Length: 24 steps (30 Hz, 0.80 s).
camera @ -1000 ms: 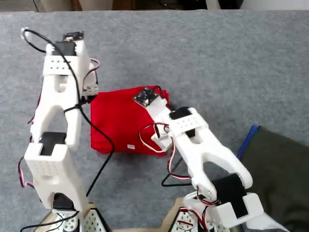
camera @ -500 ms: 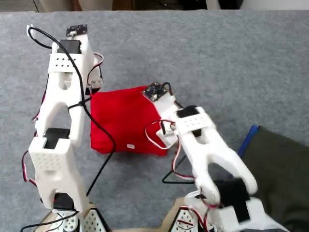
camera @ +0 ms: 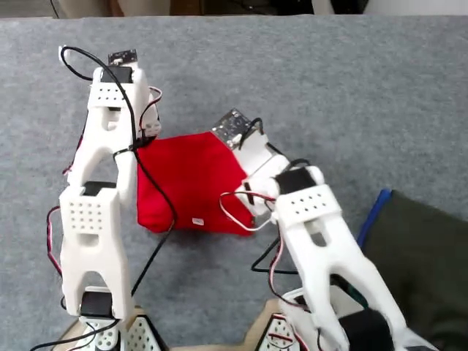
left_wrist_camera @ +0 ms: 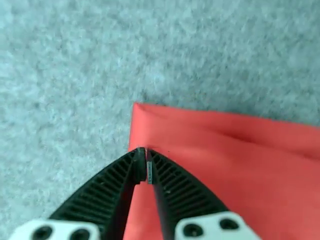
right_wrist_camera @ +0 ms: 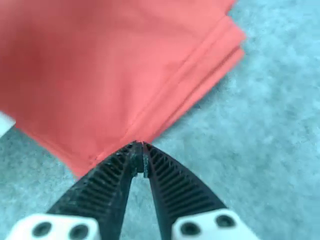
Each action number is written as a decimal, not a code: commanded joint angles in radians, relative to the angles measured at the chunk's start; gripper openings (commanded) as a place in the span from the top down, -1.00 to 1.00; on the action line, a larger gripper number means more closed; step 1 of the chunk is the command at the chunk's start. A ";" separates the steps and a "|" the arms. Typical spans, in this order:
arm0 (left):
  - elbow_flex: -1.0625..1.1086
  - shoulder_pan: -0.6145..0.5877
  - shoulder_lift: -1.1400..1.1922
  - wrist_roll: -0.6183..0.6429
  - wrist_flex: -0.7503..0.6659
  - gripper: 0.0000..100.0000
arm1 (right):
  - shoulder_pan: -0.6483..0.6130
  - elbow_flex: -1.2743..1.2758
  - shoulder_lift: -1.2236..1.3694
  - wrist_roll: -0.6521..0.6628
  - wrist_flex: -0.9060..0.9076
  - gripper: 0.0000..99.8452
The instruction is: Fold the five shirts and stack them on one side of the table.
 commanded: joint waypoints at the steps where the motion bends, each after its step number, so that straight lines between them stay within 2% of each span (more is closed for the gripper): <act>1: -0.118 -0.012 0.030 0.028 0.015 0.96 | -0.022 -0.022 0.104 0.003 -0.080 0.98; 9: -0.189 -0.025 0.150 0.023 -0.003 0.96 | -0.019 -0.051 0.286 -0.021 -0.091 0.99; 13: -0.235 -0.075 0.222 -0.005 -0.066 0.96 | -0.016 -0.053 0.303 -0.014 -0.087 0.99; 16: -0.290 -0.114 0.269 -0.028 -0.061 0.96 | -0.016 -0.053 0.305 -0.009 -0.094 0.99; 24: -0.370 -0.167 0.312 -0.028 -0.060 0.96 | -0.018 -0.056 0.303 0.083 -0.121 0.99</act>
